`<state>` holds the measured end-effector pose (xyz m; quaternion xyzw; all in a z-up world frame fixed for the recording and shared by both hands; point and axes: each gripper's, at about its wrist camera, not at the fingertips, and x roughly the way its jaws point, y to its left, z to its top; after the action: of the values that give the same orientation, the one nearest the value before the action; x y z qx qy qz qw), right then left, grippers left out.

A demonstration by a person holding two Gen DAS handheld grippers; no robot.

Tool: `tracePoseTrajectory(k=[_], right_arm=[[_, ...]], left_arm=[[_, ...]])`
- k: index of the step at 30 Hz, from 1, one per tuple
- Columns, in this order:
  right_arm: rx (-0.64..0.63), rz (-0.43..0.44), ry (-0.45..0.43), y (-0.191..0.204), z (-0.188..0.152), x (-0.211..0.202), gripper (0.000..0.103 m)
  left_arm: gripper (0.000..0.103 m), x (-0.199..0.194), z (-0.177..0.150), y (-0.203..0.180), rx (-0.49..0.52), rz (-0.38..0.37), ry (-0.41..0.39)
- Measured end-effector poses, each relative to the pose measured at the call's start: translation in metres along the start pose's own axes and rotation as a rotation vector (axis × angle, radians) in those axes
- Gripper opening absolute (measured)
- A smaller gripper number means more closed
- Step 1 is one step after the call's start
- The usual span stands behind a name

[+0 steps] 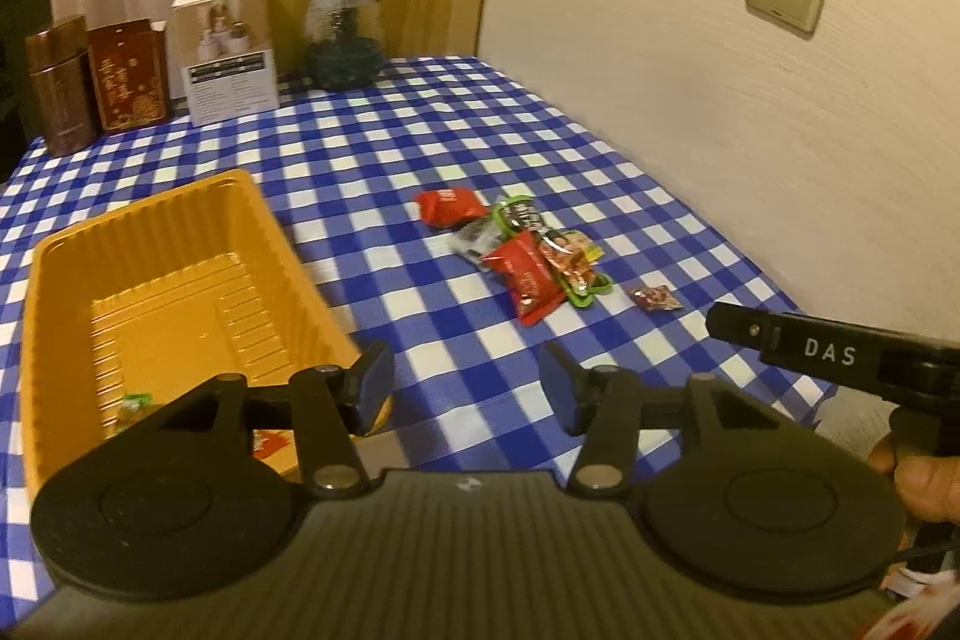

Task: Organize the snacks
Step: 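Move both open tools back toward the snack pile, then grasp a brown wrapped candy with the right tool while the left tool grasps a red packet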

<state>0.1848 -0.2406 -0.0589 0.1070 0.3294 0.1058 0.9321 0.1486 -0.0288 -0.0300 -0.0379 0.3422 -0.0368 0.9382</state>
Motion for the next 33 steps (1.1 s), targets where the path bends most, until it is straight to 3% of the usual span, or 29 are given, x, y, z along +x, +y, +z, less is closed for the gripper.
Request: tracePoseTrajectory(k=[12,23,33], right_arm=[[-0.035,-0.037,0.024,-0.031,0.012,0.038,0.064],[-0.073,0.026,0.118,-0.046,0.022,0.102,0.064],[-0.185,-0.006,0.153,-0.038,0.019,0.132,0.059]], left_arm=[[0.054,0.051,0.003,-0.025,0.031,-0.042,0.044],[0.06,0.1,0.015,-0.03,0.033,-0.043,0.066],[0.061,0.12,0.017,-0.03,0.02,-0.053,0.075]])
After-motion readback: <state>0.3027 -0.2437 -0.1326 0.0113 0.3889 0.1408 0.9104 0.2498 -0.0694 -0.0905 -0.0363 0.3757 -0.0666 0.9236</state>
